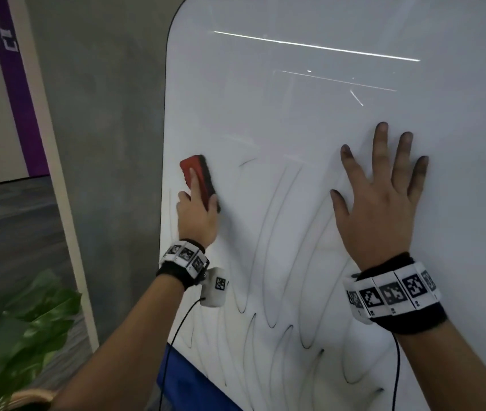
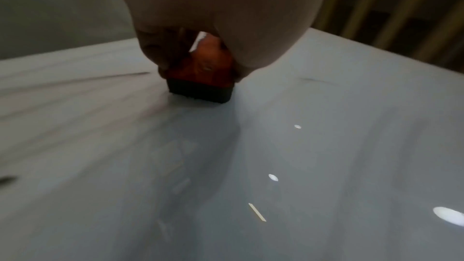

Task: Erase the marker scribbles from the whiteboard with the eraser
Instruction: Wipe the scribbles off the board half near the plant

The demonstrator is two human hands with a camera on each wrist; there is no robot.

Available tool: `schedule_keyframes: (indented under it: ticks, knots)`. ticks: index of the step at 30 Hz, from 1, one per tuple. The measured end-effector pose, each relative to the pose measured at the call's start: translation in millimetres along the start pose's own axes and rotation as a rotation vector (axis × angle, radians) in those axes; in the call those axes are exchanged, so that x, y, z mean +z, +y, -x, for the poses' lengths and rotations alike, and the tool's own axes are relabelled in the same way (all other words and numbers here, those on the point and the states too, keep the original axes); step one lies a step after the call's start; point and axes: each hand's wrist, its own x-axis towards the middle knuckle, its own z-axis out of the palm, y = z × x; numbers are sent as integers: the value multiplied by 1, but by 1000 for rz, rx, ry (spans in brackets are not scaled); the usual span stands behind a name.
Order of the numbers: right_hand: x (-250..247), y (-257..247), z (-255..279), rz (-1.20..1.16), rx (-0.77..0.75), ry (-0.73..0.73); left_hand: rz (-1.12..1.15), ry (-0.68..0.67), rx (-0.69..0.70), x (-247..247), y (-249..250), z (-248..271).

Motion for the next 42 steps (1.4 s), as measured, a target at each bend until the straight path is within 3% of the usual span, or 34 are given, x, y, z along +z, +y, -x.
schedule_keyframes:
  ticks: [1, 4, 6, 9, 13, 15, 16, 18, 20, 22, 23, 25, 27, 29, 31, 32, 34, 36, 38, 40, 42]
  knots:
    - [0, 1, 0, -3, -3, -6, -12, -6, -68, -3, -14, -8]
    - [2, 2, 2, -4, -4, -23, 43, -83, -478, -20, -48, -35]
    - [2, 2, 5, -3, -4, -22, 75, -92, -530, -25, -43, -41]
    - [3, -1, 6, -2, -9, -8, 22, -27, -234, -20, 11, -23]
    - [2, 2, 11, -9, -43, -5, -77, 57, 358, 2, 89, 32]
    - [-1, 13, 12, -23, -87, -5, -130, 82, 500, 8, 97, 40]
    - [-4, 22, 11, -42, -116, -7, -148, 105, 500, 8, 93, 37]
    - [-12, 40, 7, -123, -169, -17, -135, 125, 353, 7, 79, 22]
    - [-25, 56, 5, -180, -165, -16, -45, 125, 50, 5, 68, 3]
    - [-40, 70, 7, -69, -65, 36, 33, 133, -215, 3, 69, -8]
    - [-46, 75, 9, -4, 2, 50, 39, 137, -265, 3, 74, -5]
    - [-52, 81, 14, 61, 81, 44, 21, 160, -130, 9, 91, 14]
    - [-51, 83, 17, 83, 58, 29, 5, 156, 210, 21, 113, 57]
    - [-48, 85, 17, 83, 35, 29, -78, 65, 532, 37, 129, 108]
    - [-47, 88, 19, 66, 22, 31, -186, 34, 706, 48, 128, 131]
    - [-48, 91, 20, 56, 21, 30, -209, 50, 726, 48, 123, 127]
    - [-54, 103, 25, 52, 86, 31, -200, 101, 585, 40, 110, 102]
    - [-62, 117, 34, 69, 155, 36, -130, 121, 261, 29, 98, 71]
    - [-68, 129, 42, 94, 121, 23, -57, 112, -16, 22, 94, 50]
    - [-70, 135, 47, 109, 78, 6, -35, 126, -81, 26, 103, 53]
    - [-68, 134, 49, 102, 72, 5, -79, 159, 72, 43, 122, 87]
